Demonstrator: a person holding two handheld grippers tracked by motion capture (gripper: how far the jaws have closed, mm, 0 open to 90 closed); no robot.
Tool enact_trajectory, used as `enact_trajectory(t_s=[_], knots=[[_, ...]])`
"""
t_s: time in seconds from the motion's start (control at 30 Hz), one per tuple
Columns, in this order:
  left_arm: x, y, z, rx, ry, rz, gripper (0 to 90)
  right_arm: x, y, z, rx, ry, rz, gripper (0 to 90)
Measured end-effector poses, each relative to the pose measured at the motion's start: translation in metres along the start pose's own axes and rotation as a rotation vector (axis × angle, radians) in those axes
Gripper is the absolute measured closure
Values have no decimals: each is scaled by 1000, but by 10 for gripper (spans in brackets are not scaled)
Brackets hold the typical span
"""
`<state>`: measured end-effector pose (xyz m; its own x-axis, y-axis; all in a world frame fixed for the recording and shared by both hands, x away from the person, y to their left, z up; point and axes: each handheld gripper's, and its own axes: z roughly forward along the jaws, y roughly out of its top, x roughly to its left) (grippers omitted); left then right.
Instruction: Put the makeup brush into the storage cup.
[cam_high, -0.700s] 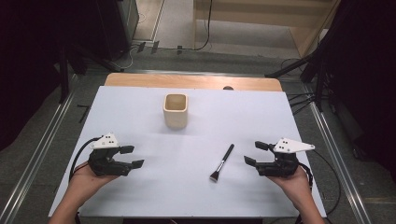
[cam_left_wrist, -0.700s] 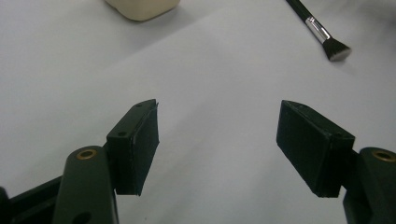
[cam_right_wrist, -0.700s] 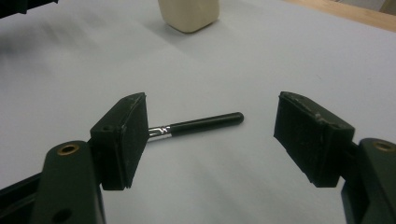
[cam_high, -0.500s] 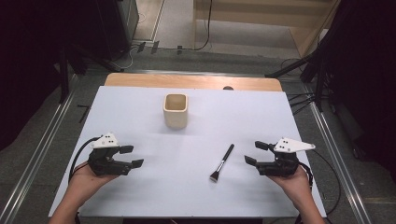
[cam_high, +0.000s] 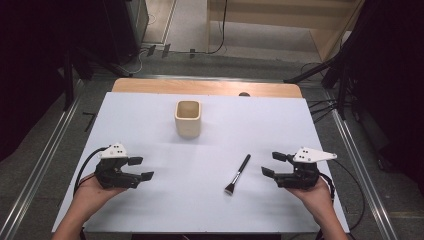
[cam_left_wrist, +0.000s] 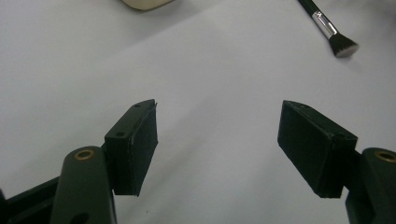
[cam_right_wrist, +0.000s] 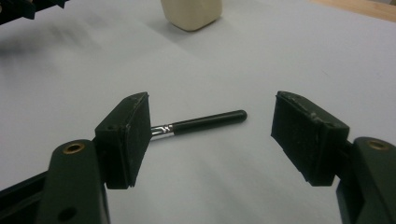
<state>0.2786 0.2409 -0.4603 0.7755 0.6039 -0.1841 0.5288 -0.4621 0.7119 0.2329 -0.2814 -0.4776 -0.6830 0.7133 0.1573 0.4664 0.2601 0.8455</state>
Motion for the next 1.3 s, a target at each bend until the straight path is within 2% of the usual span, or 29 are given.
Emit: enact_trajectory(t_s=[1.3], knots=[[1,0,0,7,0,-6,291,-1,-1,0,-2,9,8,288]])
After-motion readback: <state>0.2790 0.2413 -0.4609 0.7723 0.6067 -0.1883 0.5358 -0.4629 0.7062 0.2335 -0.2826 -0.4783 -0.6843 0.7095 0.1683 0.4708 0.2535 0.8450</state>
